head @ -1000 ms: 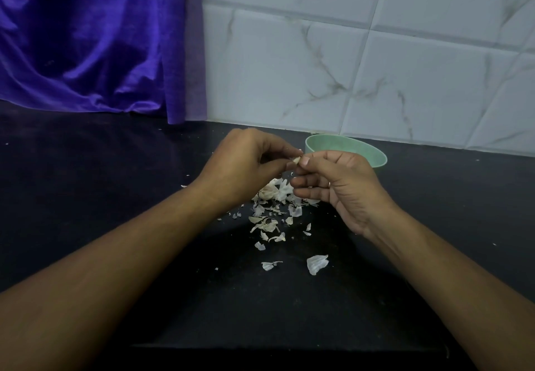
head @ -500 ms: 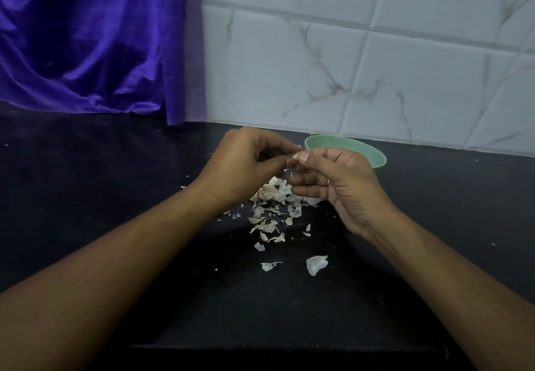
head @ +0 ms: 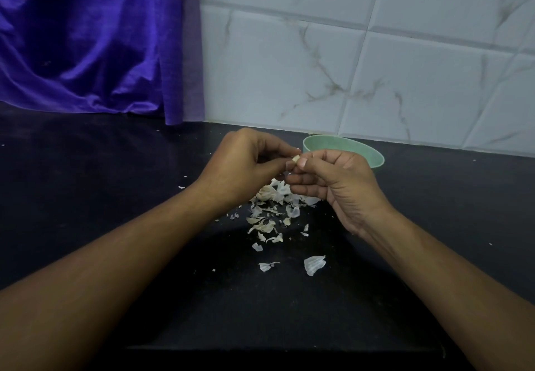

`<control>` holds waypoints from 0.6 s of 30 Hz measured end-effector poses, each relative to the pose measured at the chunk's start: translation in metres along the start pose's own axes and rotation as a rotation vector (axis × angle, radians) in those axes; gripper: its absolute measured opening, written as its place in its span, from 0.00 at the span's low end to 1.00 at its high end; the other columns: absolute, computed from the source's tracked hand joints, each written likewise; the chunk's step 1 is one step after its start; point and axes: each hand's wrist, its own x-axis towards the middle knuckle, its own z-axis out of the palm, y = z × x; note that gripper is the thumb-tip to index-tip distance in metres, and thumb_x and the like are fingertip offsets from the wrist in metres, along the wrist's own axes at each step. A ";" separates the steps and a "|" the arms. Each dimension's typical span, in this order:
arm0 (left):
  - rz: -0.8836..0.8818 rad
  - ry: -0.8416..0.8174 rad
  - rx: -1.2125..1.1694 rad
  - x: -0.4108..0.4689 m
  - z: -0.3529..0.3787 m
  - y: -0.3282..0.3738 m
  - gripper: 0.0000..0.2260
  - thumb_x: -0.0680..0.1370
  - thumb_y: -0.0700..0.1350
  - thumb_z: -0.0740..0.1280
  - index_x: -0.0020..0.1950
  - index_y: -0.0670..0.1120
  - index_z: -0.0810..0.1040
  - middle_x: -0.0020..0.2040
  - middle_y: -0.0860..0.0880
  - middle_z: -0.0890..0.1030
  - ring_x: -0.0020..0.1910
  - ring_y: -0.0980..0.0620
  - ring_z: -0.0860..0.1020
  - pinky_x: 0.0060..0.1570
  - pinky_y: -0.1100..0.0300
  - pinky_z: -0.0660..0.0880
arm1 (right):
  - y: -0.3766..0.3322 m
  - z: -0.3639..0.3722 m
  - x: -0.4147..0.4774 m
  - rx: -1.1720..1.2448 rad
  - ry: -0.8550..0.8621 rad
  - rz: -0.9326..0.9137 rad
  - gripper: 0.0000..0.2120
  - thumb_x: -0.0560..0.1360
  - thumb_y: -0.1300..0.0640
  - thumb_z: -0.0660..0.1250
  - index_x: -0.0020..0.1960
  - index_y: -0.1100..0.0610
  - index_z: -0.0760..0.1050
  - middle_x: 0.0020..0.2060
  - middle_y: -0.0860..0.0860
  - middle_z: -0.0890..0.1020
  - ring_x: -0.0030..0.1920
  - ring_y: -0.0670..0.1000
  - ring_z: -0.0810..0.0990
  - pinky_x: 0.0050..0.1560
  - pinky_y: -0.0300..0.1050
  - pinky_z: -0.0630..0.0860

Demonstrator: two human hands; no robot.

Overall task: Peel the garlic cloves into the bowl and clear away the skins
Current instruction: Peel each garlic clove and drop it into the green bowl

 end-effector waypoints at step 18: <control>-0.035 -0.002 -0.056 -0.002 0.000 0.004 0.08 0.80 0.41 0.73 0.56 0.52 0.87 0.43 0.52 0.88 0.41 0.54 0.87 0.45 0.46 0.85 | 0.002 -0.002 0.002 -0.020 0.009 -0.061 0.04 0.77 0.66 0.71 0.50 0.67 0.82 0.42 0.60 0.87 0.40 0.55 0.86 0.41 0.46 0.85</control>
